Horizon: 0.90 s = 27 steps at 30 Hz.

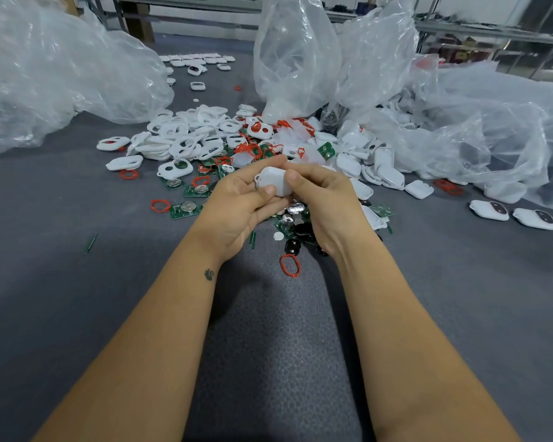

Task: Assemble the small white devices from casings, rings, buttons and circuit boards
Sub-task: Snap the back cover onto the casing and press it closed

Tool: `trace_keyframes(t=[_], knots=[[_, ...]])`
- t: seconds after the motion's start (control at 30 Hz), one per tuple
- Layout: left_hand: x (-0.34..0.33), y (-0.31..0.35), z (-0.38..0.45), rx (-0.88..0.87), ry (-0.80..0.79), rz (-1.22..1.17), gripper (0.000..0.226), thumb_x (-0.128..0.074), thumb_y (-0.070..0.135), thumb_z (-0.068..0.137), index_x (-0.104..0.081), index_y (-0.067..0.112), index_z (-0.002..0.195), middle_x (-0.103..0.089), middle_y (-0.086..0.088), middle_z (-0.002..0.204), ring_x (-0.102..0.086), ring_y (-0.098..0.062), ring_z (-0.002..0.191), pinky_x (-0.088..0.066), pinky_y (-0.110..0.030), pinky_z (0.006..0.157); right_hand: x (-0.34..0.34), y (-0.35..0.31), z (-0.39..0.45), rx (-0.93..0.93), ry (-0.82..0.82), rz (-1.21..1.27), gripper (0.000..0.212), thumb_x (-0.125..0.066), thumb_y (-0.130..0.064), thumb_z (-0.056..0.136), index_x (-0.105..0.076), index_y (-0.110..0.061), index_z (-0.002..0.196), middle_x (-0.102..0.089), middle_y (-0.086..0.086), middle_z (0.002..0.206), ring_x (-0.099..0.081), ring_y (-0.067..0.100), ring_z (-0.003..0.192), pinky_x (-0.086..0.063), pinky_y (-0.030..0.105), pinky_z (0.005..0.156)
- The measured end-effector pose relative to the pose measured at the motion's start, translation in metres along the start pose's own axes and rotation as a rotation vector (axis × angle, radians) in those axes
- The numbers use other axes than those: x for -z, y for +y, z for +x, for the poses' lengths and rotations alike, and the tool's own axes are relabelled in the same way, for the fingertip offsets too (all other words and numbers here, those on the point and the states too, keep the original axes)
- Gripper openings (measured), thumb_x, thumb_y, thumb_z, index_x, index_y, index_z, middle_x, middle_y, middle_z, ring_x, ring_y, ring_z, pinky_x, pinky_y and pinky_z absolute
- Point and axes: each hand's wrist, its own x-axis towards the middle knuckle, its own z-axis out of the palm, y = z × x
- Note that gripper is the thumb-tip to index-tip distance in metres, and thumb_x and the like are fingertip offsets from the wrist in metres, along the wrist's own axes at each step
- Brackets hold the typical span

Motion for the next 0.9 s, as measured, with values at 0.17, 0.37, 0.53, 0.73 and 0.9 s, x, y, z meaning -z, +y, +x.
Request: trace_keyframes(t=[0.17,0.37,0.53,0.73,0.9], knots=[[-0.002,-0.002,0.001,0.023,0.009,-0.057,0.029,-0.045,-0.005,0.097,-0.066,0.01,0.111,-0.073,-0.01,0.102,-0.071,-0.023,0.098,-0.058,-0.03,0.081,-0.003,0.001,-0.002,0.003,0.066,-0.039,0.01,-0.062,0.001,0.09,-0.071,-0.002,0.091,-0.07,0.015,0.09,-0.065,0.023,0.089,-0.054,0.031,0.085],[-0.001,-0.006,0.003,0.009,0.1,0.004,0.02,-0.05,0.016,0.099,-0.069,0.013,0.104,-0.075,-0.007,0.098,-0.071,-0.023,0.097,-0.059,-0.031,0.079,-0.007,0.0,-0.004,-0.032,0.064,-0.03,0.008,-0.063,0.002,0.088,-0.07,-0.001,0.087,-0.067,0.013,0.083,-0.063,0.022,0.083,-0.054,0.029,0.079],[-0.003,-0.006,0.001,-0.006,0.105,0.034,0.023,-0.047,0.013,0.101,-0.07,0.014,0.099,-0.076,-0.006,0.093,-0.073,-0.021,0.091,-0.058,-0.028,0.073,-0.007,0.0,-0.004,-0.054,0.073,-0.051,0.008,-0.063,0.002,0.088,-0.068,-0.002,0.083,-0.064,0.016,0.083,-0.061,0.026,0.081,-0.052,0.033,0.076],[-0.007,-0.006,0.0,-0.028,0.153,0.029,0.021,-0.049,0.017,0.101,-0.069,0.013,0.103,-0.075,-0.007,0.096,-0.073,-0.023,0.089,-0.058,-0.028,0.071,-0.01,0.002,-0.003,0.024,0.141,-0.194,0.008,-0.067,-0.01,0.089,-0.075,-0.009,0.086,-0.073,0.008,0.082,-0.068,0.016,0.077,-0.056,0.029,0.07],[-0.007,-0.004,0.005,-0.07,0.157,-0.06,0.024,-0.052,0.034,0.094,-0.07,0.021,0.103,-0.074,-0.005,0.102,-0.071,-0.022,0.095,-0.057,-0.032,0.075,-0.014,0.001,-0.004,0.085,0.107,-0.17,0.014,-0.065,-0.011,0.091,-0.073,-0.008,0.102,-0.072,0.003,0.091,-0.066,0.011,0.084,-0.054,0.024,0.075]])
